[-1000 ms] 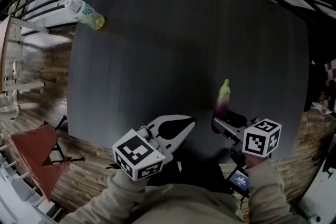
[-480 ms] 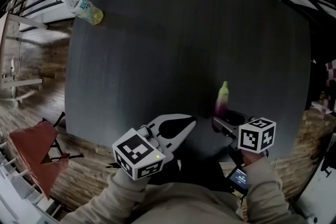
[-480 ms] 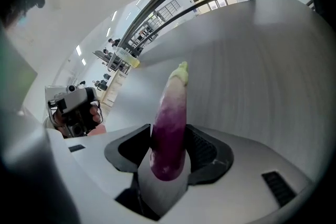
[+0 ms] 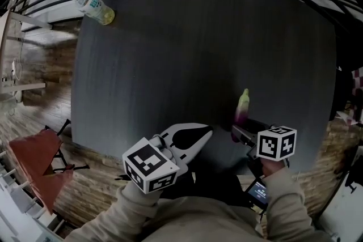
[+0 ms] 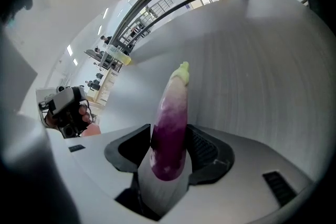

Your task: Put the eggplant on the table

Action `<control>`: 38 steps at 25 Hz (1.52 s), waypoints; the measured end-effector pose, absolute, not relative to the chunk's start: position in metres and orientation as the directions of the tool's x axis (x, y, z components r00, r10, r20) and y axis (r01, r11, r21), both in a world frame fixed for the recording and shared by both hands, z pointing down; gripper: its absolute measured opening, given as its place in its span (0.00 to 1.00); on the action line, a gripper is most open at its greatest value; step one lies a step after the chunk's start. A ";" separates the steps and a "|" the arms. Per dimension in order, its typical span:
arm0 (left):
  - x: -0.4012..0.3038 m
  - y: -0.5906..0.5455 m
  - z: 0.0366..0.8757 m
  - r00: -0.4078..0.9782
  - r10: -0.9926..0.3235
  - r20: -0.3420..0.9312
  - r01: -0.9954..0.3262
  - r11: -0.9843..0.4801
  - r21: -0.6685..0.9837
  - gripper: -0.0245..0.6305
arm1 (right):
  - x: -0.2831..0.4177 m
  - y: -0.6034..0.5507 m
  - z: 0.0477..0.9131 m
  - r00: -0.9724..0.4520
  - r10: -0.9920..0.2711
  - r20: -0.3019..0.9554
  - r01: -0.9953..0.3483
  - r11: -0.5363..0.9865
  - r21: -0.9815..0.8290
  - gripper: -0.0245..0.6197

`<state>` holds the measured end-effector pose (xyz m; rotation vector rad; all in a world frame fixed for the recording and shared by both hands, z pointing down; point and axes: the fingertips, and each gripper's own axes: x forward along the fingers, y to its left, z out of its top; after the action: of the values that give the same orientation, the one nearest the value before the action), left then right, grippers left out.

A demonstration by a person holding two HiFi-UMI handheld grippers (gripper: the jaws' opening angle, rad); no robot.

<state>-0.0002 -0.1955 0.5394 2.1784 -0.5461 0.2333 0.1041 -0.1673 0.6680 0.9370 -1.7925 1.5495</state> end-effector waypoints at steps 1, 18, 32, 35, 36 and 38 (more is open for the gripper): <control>-0.001 -0.196 0.540 0.886 -0.302 0.351 -0.462 -0.537 0.705 0.04 | 0.103 -0.167 0.669 -0.577 -0.128 0.807 -0.817 0.079 -0.571 0.38; -0.012 -0.194 0.536 0.874 -0.325 0.361 -0.484 -0.534 0.693 0.04 | 0.099 -0.161 0.674 -0.547 -0.096 0.832 -0.837 0.100 -0.539 0.49; -0.018 -0.193 0.527 0.870 -0.322 0.373 -0.493 -0.557 0.668 0.04 | 0.111 -0.174 0.661 -0.546 -0.166 0.821 -0.837 0.063 -0.544 0.50; -0.014 -0.196 0.517 0.870 -0.324 0.372 -0.493 -0.572 0.655 0.04 | 0.115 -0.179 0.648 -0.555 -0.191 0.810 -0.831 0.074 -0.552 0.50; -0.010 -0.198 0.512 0.872 -0.322 0.369 -0.489 -0.581 0.650 0.04 | 0.118 -0.181 0.643 -0.557 -0.201 0.806 -0.829 0.077 -0.554 0.50; -0.002 -0.201 0.499 0.879 -0.313 0.359 -0.476 -0.606 0.638 0.04 | 0.124 -0.187 0.631 -0.561 -0.226 0.796 -0.826 0.083 -0.558 0.50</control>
<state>-0.0023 -0.2007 0.4994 2.2671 -0.5650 0.2692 0.1243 -0.1866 0.6309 1.0358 -1.8472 1.5045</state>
